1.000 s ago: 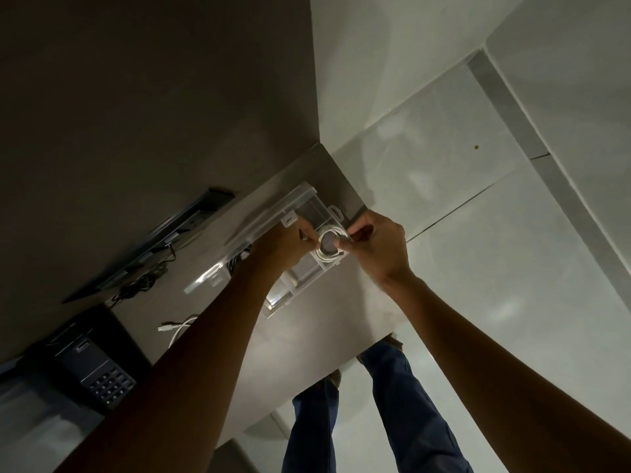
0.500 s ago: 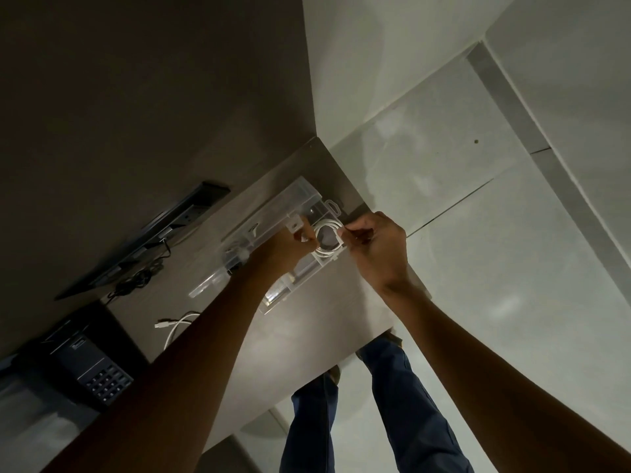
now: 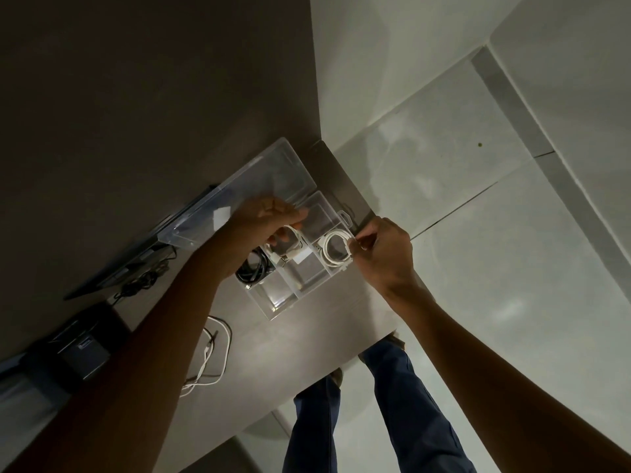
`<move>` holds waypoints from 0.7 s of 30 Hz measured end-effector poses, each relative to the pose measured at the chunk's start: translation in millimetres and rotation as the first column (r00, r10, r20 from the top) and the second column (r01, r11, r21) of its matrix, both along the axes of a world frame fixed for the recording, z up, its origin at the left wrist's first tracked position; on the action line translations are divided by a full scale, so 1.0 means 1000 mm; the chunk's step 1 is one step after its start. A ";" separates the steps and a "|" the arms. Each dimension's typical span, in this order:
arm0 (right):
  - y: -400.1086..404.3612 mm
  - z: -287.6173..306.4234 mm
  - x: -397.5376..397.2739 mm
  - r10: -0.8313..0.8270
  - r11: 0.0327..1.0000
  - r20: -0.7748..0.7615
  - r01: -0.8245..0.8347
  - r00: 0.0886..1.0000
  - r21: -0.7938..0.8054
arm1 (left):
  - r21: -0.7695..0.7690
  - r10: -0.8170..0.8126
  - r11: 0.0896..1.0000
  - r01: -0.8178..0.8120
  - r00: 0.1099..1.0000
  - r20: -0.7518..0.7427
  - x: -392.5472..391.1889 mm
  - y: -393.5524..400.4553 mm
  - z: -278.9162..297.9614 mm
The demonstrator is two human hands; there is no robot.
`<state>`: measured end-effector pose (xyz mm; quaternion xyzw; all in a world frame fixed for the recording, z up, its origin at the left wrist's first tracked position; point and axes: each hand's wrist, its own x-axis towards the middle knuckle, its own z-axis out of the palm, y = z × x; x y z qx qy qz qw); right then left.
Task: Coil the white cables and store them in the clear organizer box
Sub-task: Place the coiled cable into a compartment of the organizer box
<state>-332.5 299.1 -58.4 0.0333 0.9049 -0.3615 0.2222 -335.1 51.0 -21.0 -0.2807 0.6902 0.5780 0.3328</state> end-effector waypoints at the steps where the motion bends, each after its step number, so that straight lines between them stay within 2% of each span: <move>1: 0.002 0.000 0.000 -0.001 1.000 0.002 0.001 1.000 -0.010 | 0.009 0.019 1.000 -0.019 1.000 -0.013 0.004 0.000 -0.001; 6: 0.007 0.000 0.006 -0.028 0.993 0.016 0.029 0.999 -0.113 | -0.056 -0.006 0.998 0.001 0.995 -0.095 0.026 0.009 -0.005; 11: 0.008 0.001 0.012 -0.044 0.984 -0.030 0.038 0.999 -0.172 | -0.066 0.005 0.998 -0.011 0.996 -0.094 0.037 0.015 -0.007; 18: 0.008 0.008 0.014 0.027 0.984 -0.081 -0.041 0.996 -0.173 | -0.112 0.108 0.987 -0.119 0.989 -0.098 0.059 0.018 -0.009; 21: 0.005 0.016 0.016 0.095 0.975 -0.086 -0.111 0.992 -0.195 | -0.137 0.237 0.957 -0.256 0.961 -0.143 0.081 0.023 -0.007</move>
